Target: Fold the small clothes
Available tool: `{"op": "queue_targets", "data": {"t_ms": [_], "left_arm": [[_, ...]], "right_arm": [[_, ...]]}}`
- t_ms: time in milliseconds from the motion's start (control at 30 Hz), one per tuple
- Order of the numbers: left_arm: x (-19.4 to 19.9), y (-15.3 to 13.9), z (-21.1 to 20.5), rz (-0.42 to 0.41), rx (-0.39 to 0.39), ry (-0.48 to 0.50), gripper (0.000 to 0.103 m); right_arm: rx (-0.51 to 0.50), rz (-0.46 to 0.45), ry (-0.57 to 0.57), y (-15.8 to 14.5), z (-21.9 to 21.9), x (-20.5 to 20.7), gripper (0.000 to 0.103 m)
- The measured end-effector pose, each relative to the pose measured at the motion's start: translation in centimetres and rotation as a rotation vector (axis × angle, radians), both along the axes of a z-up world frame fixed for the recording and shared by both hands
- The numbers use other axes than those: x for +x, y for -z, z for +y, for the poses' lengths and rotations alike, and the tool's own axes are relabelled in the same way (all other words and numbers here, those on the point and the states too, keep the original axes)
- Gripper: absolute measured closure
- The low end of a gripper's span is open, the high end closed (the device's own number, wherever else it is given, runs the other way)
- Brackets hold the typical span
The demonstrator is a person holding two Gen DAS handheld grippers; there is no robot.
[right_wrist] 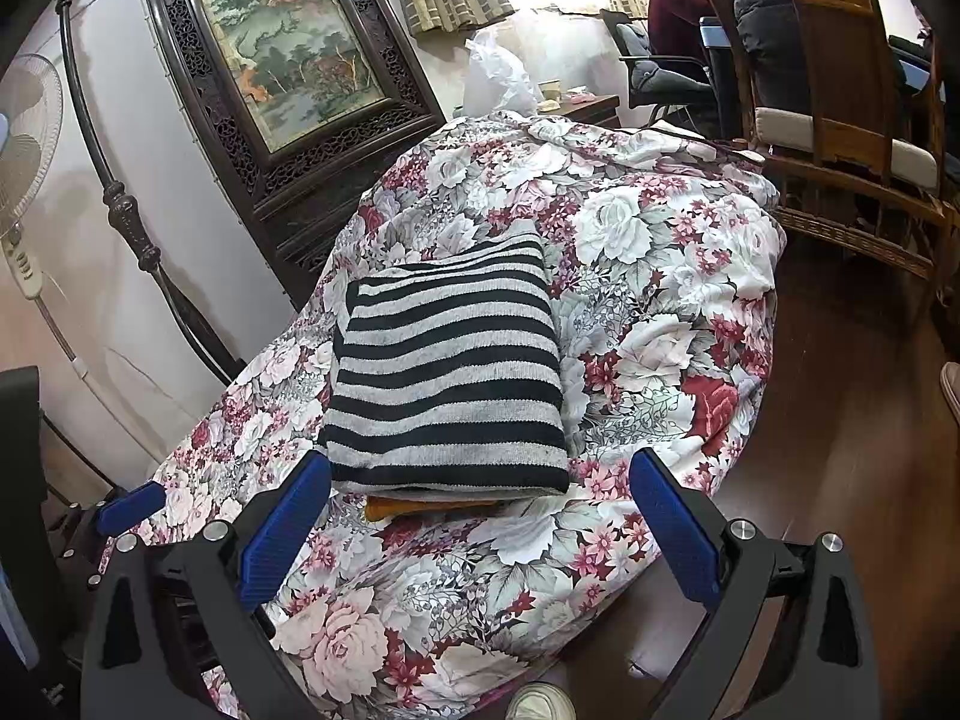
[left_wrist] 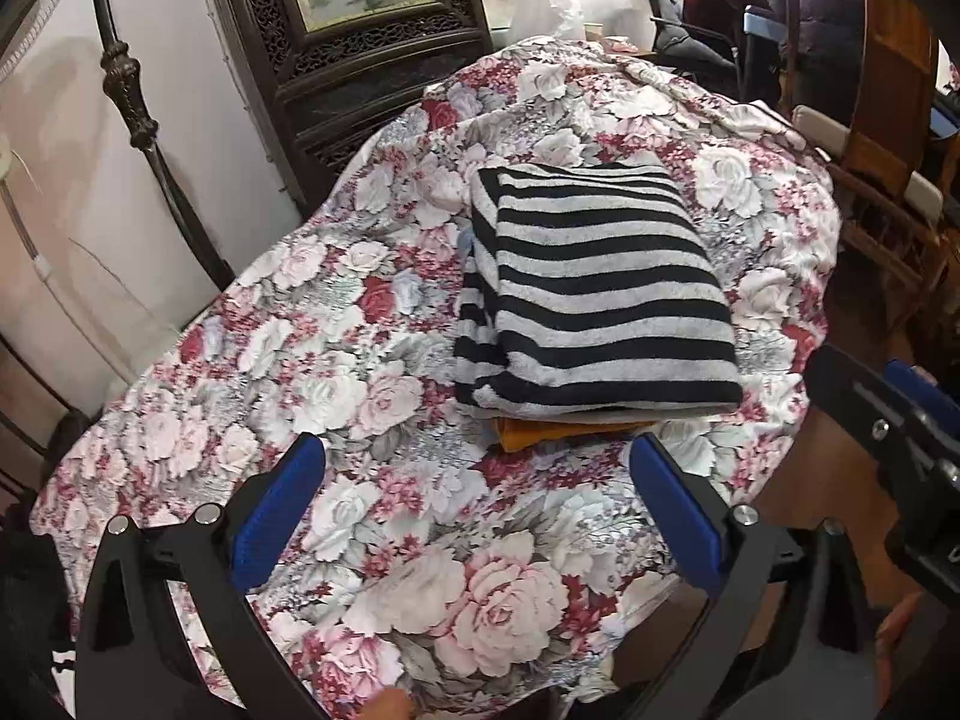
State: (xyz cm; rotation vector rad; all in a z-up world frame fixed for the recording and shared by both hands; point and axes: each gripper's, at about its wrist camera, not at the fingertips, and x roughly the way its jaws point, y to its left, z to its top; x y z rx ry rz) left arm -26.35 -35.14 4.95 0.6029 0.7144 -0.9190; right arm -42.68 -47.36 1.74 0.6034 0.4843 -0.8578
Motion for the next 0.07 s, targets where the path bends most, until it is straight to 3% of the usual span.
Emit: {"op": "queue_targets", "data": {"t_ms": [67], "left_arm": [[0.00, 0.10, 0.06, -0.014, 0.004, -0.009, 0.004]], "right_arm": [[0.001, 0.000, 0.001, -0.01, 0.01, -0.06, 0.003]]}}
